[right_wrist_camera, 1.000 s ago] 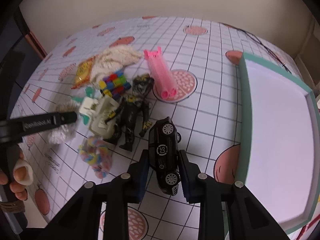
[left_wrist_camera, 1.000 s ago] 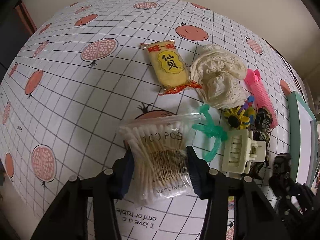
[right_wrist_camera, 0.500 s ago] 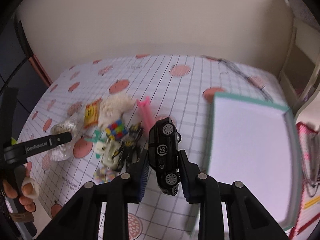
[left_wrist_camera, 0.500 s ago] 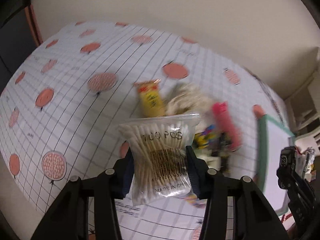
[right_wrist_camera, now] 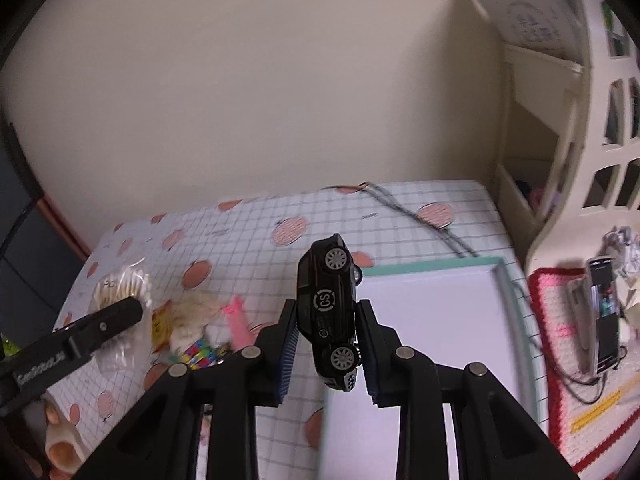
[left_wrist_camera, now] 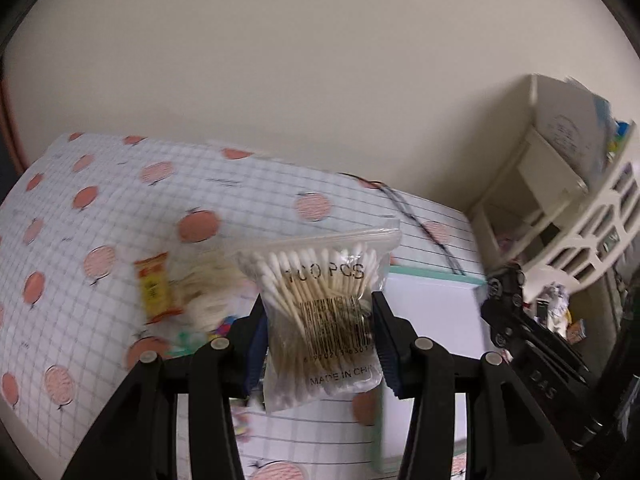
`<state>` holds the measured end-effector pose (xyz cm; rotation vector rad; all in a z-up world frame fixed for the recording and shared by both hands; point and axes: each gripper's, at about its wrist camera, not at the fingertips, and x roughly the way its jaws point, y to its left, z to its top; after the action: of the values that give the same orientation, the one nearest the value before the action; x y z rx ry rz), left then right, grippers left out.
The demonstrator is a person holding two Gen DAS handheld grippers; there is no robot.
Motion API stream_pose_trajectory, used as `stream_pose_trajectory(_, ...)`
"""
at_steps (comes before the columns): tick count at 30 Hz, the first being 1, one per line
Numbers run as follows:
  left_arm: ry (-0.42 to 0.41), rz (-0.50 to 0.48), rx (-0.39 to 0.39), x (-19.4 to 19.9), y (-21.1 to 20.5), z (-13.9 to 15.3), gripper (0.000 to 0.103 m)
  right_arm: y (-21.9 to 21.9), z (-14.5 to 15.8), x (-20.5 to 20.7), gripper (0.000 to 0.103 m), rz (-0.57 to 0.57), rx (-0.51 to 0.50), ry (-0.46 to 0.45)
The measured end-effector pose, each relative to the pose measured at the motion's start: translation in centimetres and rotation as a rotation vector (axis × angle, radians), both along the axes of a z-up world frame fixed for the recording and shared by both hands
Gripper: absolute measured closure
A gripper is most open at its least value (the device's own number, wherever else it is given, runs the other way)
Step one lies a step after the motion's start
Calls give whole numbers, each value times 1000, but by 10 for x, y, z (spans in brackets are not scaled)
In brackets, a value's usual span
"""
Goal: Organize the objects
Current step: 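Carry the cotton-swab bag with left gripper while right carries black car over the green tray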
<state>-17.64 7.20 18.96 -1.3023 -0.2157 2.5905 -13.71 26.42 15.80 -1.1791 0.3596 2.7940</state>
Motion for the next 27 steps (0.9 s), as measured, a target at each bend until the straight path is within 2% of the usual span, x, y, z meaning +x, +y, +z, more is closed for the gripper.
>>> stream_pose_trajectory(9,1,-117,15,-22,79,-18,54,64,-10,-12,73,-90,19,-9)
stream_pose_trajectory(15,-2,-175,-15,-37,125,-42,54,104,-42,-21,73,-130,5,-54)
stream_pose_trajectory(20,-26,-211,-29,-48,148,-69,54,122,-73,-32,72,-141,0,-96)
stream_pose_trajectory(27,-72,-215,-38,-59,156,-108,54,130,-103,-43,72,-148,6,-148)
